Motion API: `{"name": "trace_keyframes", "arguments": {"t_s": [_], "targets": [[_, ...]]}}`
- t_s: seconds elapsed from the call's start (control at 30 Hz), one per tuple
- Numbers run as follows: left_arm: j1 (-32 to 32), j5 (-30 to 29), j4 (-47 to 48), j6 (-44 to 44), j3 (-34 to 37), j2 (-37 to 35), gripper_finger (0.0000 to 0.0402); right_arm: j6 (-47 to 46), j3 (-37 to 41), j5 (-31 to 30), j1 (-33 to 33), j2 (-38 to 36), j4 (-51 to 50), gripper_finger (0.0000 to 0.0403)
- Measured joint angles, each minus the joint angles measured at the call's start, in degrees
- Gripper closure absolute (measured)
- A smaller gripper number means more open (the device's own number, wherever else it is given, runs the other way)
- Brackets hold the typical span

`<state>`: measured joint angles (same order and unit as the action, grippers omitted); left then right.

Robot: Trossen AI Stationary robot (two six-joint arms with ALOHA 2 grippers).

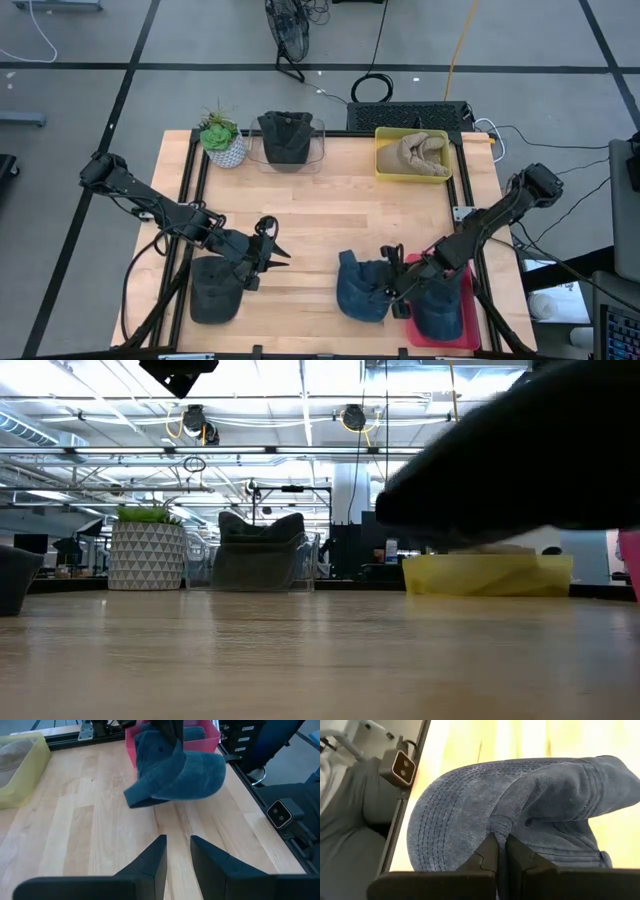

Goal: Pick & Place hat
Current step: Put the blue cap into the pink bin

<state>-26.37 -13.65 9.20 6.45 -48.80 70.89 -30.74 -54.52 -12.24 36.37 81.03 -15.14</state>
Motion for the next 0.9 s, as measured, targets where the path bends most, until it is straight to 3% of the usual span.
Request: {"name": "trace_keyframes", "arguments": {"t_s": [0.2,0.47,0.7,0.9], "targets": [[0.1,0.0,0.0,-0.1,0.0,0.0,0.0304,0.8,0.0,0.2,0.4,-6.1,-0.2,0.0403],[0.1,0.0,0.0,-0.1,0.0,0.0,0.0304,5.9,-4.1,-2.7,7.6,-11.9,-3.7,0.0403],[0.1,0.0,0.0,0.2,0.0,0.0,0.0304,-7.1,-11.4,-5.8,13.0,-12.0,-22.1,0.0403],[0.1,0.0,0.0,0.1,0.0,0.0,0.0304,-19.2,-11.6,-5.6,18.6,-11.9,-23.9,0.0403]]}}
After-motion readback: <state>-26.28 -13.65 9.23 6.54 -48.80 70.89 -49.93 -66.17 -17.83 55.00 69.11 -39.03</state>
